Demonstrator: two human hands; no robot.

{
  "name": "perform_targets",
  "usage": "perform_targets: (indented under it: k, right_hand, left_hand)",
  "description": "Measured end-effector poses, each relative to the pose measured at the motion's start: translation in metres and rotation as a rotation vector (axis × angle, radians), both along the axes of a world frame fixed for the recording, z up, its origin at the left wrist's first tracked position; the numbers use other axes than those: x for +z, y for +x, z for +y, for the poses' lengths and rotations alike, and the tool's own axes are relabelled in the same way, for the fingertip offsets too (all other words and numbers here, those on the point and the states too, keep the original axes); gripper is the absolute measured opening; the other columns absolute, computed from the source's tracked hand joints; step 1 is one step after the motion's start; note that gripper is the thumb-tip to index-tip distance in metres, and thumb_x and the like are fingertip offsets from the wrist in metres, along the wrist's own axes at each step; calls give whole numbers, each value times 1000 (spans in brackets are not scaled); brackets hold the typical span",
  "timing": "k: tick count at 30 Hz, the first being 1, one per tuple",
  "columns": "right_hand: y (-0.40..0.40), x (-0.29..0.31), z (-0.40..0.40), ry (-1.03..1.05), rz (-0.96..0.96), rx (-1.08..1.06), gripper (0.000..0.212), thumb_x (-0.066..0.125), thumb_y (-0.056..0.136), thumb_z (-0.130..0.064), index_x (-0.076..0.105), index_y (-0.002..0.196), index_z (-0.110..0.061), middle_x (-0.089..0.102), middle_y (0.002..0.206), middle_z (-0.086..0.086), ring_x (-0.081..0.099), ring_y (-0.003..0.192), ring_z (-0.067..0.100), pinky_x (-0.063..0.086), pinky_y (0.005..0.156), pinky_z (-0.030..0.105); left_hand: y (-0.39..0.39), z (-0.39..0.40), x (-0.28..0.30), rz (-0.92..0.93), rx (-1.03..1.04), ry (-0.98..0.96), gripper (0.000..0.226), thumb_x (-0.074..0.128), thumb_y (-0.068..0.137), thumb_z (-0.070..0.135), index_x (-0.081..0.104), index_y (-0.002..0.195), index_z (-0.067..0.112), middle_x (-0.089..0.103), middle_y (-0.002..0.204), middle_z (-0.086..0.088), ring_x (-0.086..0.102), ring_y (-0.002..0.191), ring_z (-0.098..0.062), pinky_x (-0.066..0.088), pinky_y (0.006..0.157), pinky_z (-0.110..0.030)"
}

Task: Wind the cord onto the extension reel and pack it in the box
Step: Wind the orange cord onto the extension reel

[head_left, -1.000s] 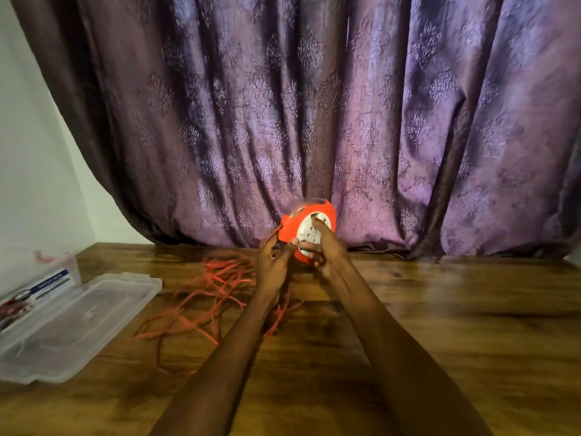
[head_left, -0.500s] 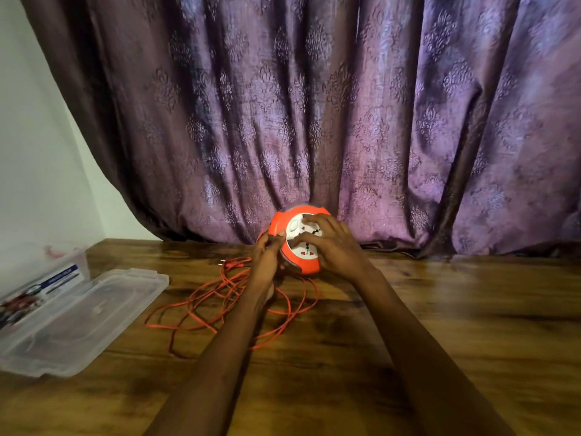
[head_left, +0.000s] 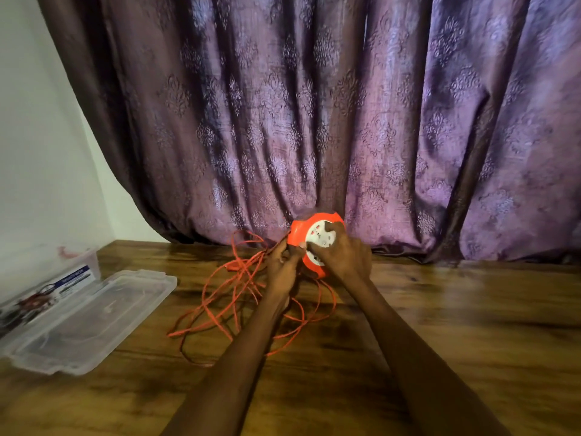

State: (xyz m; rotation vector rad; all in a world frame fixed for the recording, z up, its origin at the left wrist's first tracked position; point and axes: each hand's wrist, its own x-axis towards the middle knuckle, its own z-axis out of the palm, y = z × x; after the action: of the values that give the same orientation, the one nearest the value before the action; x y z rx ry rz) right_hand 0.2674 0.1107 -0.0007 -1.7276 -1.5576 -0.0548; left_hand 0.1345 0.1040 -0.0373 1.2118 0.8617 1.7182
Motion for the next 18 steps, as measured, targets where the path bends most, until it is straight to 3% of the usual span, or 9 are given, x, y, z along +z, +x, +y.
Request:
perform_targets:
  k: [2, 4, 6, 8, 10, 12, 14, 16, 18]
  right_hand:
    - [1, 7, -1, -152, 489, 87, 76, 61, 61, -78, 67, 109, -19, 77, 91, 9, 73, 85, 28, 56, 76, 35]
    - [2, 8, 1, -217, 937, 208, 64, 70, 70, -67, 72, 91, -6, 73, 64, 10, 64, 47, 17, 49, 47, 24]
    - [5, 6, 4, -210, 1035, 225, 56, 74, 72, -62, 71, 77, -7, 69, 52, 9, 50, 31, 13, 36, 37, 18]
    - [9, 6, 6, -178, 891, 215, 59, 71, 72, -69, 69, 65, -10, 67, 50, 6, 54, 37, 15, 46, 45, 28]
    - [16, 7, 8, -86, 705, 141, 54, 69, 73, -68, 66, 67, -15, 70, 59, -1, 63, 57, 18, 53, 65, 36]
    - [21, 6, 7, 85, 547, 146, 33, 73, 78, -53, 64, 79, -21, 70, 79, -5, 66, 77, 20, 52, 74, 37]
    - [25, 2, 5, 293, 252, 300, 10, 71, 86, -31, 69, 95, -26, 66, 96, -1, 62, 92, 24, 49, 80, 39]
    - [30, -1, 5, 390, -154, 464, 25, 65, 89, -18, 70, 111, -28, 62, 112, 3, 57, 105, 28, 46, 88, 42]
    - [29, 1, 3, 366, -403, 547, 38, 63, 85, -13, 69, 117, -33, 58, 129, 2, 54, 115, 30, 44, 92, 44]
  left_hand:
    - [6, -2, 1, 48, 2, 61, 20, 72, 82, 36, 73, 101, 28, 66, 96, -8, 57, 90, -24, 50, 86, -50]
    - [9, -3, 3, 77, 9, 75, 21, 73, 81, 39, 74, 99, 31, 65, 97, -9, 57, 91, -24, 50, 90, -59]
    - [9, -3, 3, 53, 15, 53, 20, 73, 83, 33, 74, 102, 29, 68, 98, -8, 59, 92, -24, 51, 89, -58]
    - [6, -3, 4, -36, -8, -12, 22, 71, 88, 22, 72, 110, 23, 69, 99, -7, 61, 92, -27, 53, 83, -52]
    - [2, -2, 5, -65, -8, -54, 25, 68, 91, 18, 68, 116, 14, 66, 94, -7, 59, 84, -26, 54, 72, -46]
    - [-3, -3, 8, -54, -1, -51, 21, 67, 92, 17, 68, 112, 12, 62, 82, -4, 55, 70, -18, 51, 58, -31]
    - [-7, -4, 8, -50, 2, -62, 13, 67, 92, 17, 69, 105, 15, 59, 74, -2, 52, 61, -13, 47, 51, -25]
    - [-10, -3, 9, -78, 3, -101, 16, 67, 92, 17, 69, 107, 11, 65, 83, -5, 60, 70, -16, 52, 60, -30]
    - [-16, 1, 9, -101, 16, -122, 18, 65, 92, 14, 67, 106, 5, 65, 94, -13, 58, 84, -23, 51, 74, -38]
